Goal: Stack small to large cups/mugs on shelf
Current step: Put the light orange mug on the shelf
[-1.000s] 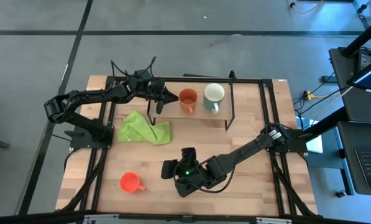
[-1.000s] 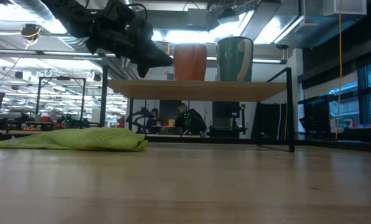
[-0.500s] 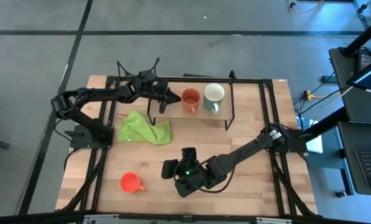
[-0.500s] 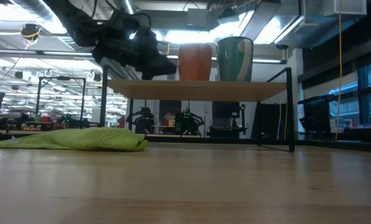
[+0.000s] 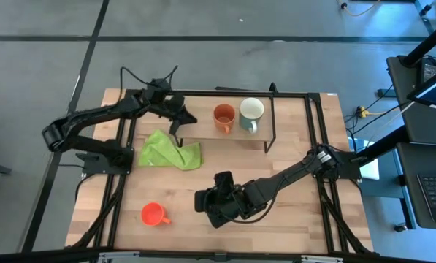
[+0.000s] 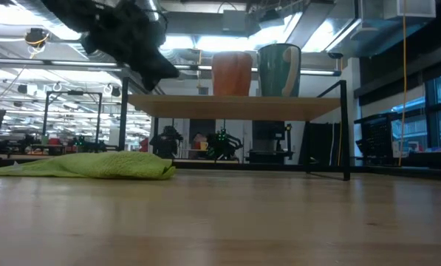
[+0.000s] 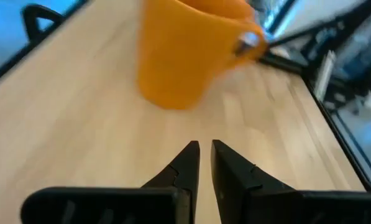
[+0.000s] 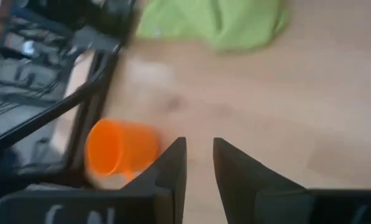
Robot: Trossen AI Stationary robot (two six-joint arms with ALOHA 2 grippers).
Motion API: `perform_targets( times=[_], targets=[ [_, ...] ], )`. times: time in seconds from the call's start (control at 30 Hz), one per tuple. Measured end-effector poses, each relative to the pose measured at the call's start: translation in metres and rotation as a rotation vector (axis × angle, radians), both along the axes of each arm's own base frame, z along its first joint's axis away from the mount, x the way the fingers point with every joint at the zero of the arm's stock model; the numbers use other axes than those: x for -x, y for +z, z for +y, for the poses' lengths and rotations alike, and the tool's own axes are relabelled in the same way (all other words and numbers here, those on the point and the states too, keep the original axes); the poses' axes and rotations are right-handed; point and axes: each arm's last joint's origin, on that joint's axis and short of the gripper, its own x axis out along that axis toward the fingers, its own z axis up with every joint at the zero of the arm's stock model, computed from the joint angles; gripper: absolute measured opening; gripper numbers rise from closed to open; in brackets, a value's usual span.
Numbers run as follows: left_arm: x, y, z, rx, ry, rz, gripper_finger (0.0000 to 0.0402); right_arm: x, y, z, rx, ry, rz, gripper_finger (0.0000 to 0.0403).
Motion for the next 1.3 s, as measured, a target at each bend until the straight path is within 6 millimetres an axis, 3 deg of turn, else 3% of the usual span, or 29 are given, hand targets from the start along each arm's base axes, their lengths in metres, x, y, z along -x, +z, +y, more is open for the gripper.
perform_targets(
  times=[0.2,0.4,0.53,0.77,1.3],
  targets=[
    [0.009,0.021,-0.022,-0.066,-0.025,-0.047,0.0014,0.018,0.009,-0.023,0.141,-0.141,0.161,0.0081],
    [0.008,0.022,-0.032,-0.037,-0.049,-0.034,0.0001,0.037,0.021,-0.046,0.202,-0.286,0.315,0.0058],
    [0.005,0.022,-0.039,-0.040,-0.080,-0.033,0.0003,0.035,0.031,-0.055,0.206,-0.304,0.273,0.0009],
    [0.002,0.020,-0.048,-0.027,-0.111,-0.012,0.0002,0.031,0.047,-0.082,0.231,-0.384,0.208,0.0003],
    [-0.001,0.015,-0.062,-0.027,-0.160,0.049,0.0001,0.021,0.050,-0.131,0.216,-0.464,0.255,0.0001]
  ],
)
